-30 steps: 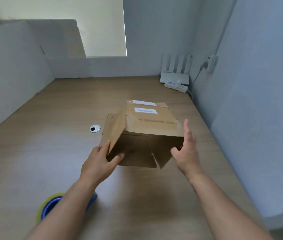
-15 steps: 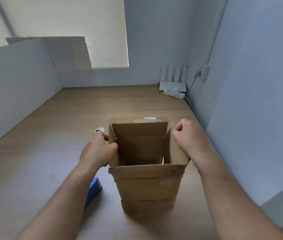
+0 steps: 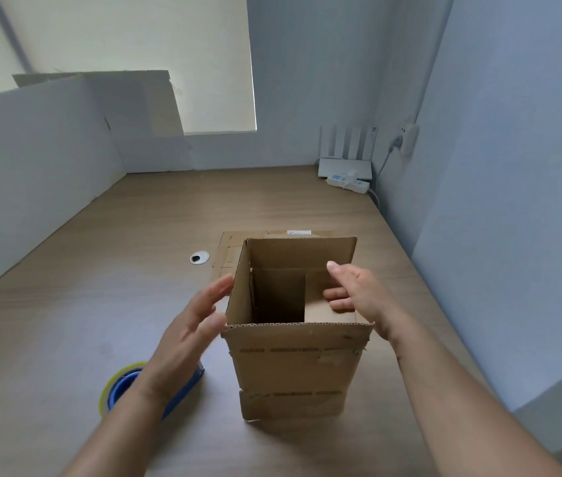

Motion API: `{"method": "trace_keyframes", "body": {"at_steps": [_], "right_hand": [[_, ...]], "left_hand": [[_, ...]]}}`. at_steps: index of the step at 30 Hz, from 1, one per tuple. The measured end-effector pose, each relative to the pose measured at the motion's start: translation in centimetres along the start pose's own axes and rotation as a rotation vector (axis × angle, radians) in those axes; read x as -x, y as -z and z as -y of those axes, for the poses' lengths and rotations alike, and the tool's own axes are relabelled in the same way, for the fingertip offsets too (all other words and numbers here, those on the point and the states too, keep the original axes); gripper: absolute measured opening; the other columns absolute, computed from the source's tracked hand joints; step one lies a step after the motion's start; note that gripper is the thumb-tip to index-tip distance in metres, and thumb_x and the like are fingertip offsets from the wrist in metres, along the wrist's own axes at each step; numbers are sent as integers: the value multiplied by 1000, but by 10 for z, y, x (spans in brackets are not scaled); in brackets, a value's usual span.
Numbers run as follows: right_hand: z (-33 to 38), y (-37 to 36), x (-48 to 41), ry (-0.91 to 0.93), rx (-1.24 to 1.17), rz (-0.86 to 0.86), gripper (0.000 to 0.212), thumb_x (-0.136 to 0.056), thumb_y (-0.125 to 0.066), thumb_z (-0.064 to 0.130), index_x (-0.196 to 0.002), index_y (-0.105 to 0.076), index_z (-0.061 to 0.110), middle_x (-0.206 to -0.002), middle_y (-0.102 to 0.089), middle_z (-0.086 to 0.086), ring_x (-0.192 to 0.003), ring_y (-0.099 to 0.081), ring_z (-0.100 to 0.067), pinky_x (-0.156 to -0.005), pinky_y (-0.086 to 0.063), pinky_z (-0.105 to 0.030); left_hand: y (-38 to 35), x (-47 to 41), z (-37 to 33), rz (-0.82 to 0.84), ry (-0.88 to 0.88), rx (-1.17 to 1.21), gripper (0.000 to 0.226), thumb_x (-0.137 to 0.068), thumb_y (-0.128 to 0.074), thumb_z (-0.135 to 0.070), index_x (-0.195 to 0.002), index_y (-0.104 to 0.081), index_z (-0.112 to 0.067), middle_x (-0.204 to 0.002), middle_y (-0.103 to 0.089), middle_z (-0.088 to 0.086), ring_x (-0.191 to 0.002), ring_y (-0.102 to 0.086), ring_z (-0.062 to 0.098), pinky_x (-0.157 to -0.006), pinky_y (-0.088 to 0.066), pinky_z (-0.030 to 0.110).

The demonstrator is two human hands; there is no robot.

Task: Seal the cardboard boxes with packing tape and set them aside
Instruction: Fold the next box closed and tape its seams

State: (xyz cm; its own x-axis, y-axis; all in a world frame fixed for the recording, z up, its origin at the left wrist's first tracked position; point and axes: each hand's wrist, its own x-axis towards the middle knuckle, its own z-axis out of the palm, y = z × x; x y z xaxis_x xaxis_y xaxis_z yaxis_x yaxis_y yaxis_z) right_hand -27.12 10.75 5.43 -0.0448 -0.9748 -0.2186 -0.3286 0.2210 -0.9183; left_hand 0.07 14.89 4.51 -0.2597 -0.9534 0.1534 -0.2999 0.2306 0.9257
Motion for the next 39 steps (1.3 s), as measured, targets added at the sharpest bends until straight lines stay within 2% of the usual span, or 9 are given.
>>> {"method": "trace_keyframes", "body": {"at_steps": [4,7,10,13,18,23,28,32,39], "right_hand": [[-4,-2,-6,87,-137,-64,70,-98,-50,34,-151,-4,38,-143,-40,-12,-80,-72,-20,-59,-57,-28],[1,-4,-11,101,-104,-38,74,-98,-50,31,-148,3,46,-138,-42,-14,-76,-72,-21,-55,-57,-29],[1,-2,-15,71,-107,-27,68,-99,-48,34,-152,-6,34,-127,-49,-8,-76,-70,-19,-60,-56,-29],[-6,2,-15,52,-172,-60,42,-98,-45,41,-136,-46,22,-124,-56,-7,-68,-56,-12,-59,-49,-26],[-20,-2,-14,93,-128,-147,30,-98,-44,43,-112,-61,23,-117,-59,-3,-81,-55,-13,-54,-47,-24],[-15,-8,-21,202,113,-149,45,-95,-45,50,-136,-47,33,-145,-39,6,-127,-42,-10,-106,-38,-36],[-16,-12,-25,130,135,-192,33,-90,-55,49,-75,-65,22,-104,-58,3,-90,-59,-13,-88,-51,-40],[-27,-18,-16,4,212,-92,19,-86,-65,33,-101,-54,29,-111,-53,9,-106,-56,-13,-88,-49,-33],[-26,-31,-1,210,190,-313,29,-93,-60,30,-119,-50,24,-110,-56,11,-97,-54,-7,-69,-41,-10]], "left_hand": [[-19,4,5,-35,-211,-307,74,-70,-59,-74,-137,-36,-53,-141,-39,-33,-131,-35,-8,-104,-32,8],[-25,-3,7,-8,-276,-333,58,-78,-57,-69,-131,-51,-46,-132,-49,-29,-127,-44,1,-103,-39,15],[-24,-11,5,117,-67,-276,52,-78,-53,-70,-125,-49,-49,-113,-62,-23,-111,-57,6,-89,-50,23],[-23,-19,15,64,199,-155,50,-80,-55,-60,-124,-44,-38,-110,-63,-8,-100,-64,13,-81,-57,33],[-36,-27,34,-171,118,-433,83,-77,-69,-48,-146,-30,-22,-126,-48,-5,-122,-38,16,-100,-31,26],[-40,-31,40,-161,314,-152,112,-78,-78,-29,-152,7,-30,-159,-5,-7,-147,-6,14,-120,-13,40],[-37,-31,42,-132,387,-13,106,-85,-71,-29,-148,14,-40,-156,-14,-9,-143,-18,11,-116,-22,36],[-38,-28,40,-48,397,0,84,-95,-56,-30,-146,7,-47,-138,-30,-20,-118,-49,11,-97,-37,25],[-35,-31,32,-106,267,-23,61,-95,-57,-26,-141,-26,-51,-130,-43,-24,-101,-54,-2,-92,-43,25]]}}
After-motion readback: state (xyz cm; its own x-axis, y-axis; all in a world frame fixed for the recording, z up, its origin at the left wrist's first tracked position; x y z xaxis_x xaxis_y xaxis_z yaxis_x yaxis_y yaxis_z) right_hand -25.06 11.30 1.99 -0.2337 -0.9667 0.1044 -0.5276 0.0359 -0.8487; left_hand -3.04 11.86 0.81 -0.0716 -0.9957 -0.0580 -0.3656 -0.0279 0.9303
